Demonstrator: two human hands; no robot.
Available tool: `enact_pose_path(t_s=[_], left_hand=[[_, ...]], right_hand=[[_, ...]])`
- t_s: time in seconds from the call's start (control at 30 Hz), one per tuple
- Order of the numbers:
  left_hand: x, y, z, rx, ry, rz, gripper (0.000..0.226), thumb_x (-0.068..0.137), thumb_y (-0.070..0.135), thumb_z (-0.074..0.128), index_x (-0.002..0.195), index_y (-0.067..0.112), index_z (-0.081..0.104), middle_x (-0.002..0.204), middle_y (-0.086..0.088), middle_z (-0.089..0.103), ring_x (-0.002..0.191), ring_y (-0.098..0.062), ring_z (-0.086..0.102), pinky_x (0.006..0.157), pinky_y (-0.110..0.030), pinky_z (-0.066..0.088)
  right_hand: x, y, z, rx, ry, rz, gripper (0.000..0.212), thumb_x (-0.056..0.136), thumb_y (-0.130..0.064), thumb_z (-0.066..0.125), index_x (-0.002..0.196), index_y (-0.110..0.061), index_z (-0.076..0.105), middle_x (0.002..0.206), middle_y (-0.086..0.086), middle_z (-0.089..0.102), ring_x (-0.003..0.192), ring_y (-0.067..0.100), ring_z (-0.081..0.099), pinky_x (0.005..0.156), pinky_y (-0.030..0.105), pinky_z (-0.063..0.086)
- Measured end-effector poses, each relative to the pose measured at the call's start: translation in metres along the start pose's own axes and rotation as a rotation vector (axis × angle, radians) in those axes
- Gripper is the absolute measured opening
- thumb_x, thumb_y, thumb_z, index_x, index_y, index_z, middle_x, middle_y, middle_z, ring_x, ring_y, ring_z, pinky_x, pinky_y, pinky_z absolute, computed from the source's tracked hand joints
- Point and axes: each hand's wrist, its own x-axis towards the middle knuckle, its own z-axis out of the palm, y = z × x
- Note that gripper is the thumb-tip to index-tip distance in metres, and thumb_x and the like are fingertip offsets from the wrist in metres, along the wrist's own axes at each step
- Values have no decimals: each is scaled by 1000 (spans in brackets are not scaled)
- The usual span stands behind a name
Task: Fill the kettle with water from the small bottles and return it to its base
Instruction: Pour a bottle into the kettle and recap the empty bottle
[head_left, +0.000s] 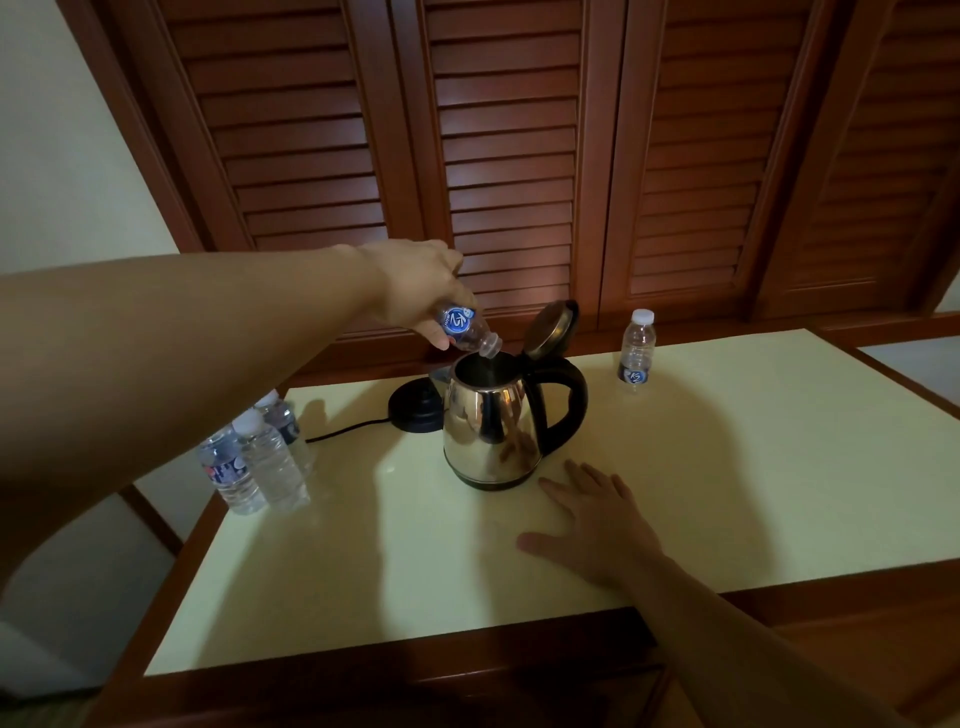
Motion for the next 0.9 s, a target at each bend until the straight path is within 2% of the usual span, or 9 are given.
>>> enact_pose_path(t_s=[0.1, 0.2, 0.37, 0.47, 0.6, 0.7, 0.77, 0.83, 0.9], left_hand=[[-6, -2, 11, -120, 18, -76, 69, 89, 65, 64, 151, 40, 45, 109, 0, 44, 112, -20, 42, 81, -35, 40], [-15, -5, 30, -234, 32, -167, 71, 88, 67, 64, 150, 38, 45, 127, -5, 55, 128, -29, 48, 97, -43, 46], [-36, -2, 64, -501, 121, -284, 73, 79, 77, 64, 140, 40, 53, 121, 0, 64, 112, -24, 59, 96, -43, 50], [-56, 8, 84, -664, 232, -328, 61, 83, 62, 75, 136, 35, 60, 116, 7, 67, 109, -18, 61, 94, -34, 48], [-86, 29, 115, -785, 328, -375, 58, 84, 49, 81, 135, 27, 64, 108, 9, 63, 101, -12, 59, 87, -25, 41], [-107, 48, 144, -841, 337, -433, 63, 76, 64, 76, 131, 34, 65, 100, 10, 63, 94, -12, 60, 83, -28, 45], [-118, 62, 161, -909, 323, -446, 64, 71, 71, 69, 126, 40, 66, 100, 13, 66, 92, -10, 62, 85, -32, 51], [-127, 78, 173, -969, 301, -448, 67, 68, 72, 67, 126, 39, 67, 100, 13, 65, 91, -10, 62, 88, -32, 52], [-133, 93, 187, -982, 259, -452, 74, 67, 72, 68, 131, 35, 65, 106, 9, 62, 94, -11, 61, 88, -29, 50]], right_hand=[[0, 0, 1, -13, 10, 3, 105, 73, -99, 33, 162, -45, 19, 174, -5, 2, 159, 17, -3, 128, 47, -5], [1, -1, 0, -19, 13, -1, 105, 73, -99, 32, 162, -45, 20, 174, -4, 2, 159, 18, -1, 128, 46, -4], [-1, -1, -1, -22, 14, 6, 102, 75, -97, 34, 161, -44, 21, 174, -4, 4, 159, 18, 0, 128, 47, -1], [-1, -3, -1, -30, 14, 15, 103, 74, -97, 33, 161, -45, 20, 174, -4, 4, 159, 18, 1, 128, 46, 0], [0, -2, -1, -49, 3, 18, 115, 63, -105, 19, 161, -46, 19, 174, -5, 3, 159, 18, 0, 128, 46, 0], [2, -3, -1, -72, 3, 24, 108, 70, -102, 26, 161, -47, 18, 174, -5, 3, 159, 18, 1, 128, 46, 1], [3, -4, -1, -81, 6, 27, 111, 67, -104, 24, 161, -47, 19, 174, -5, 3, 159, 18, 2, 128, 46, 2], [3, -5, -1, -81, -4, 30, 116, 62, -106, 19, 161, -46, 20, 174, -5, 4, 159, 19, 2, 128, 47, 3], [3, -8, -2, -72, -9, 34, 112, 66, -104, 24, 161, -45, 21, 174, -4, 5, 159, 20, 3, 128, 48, 4]])
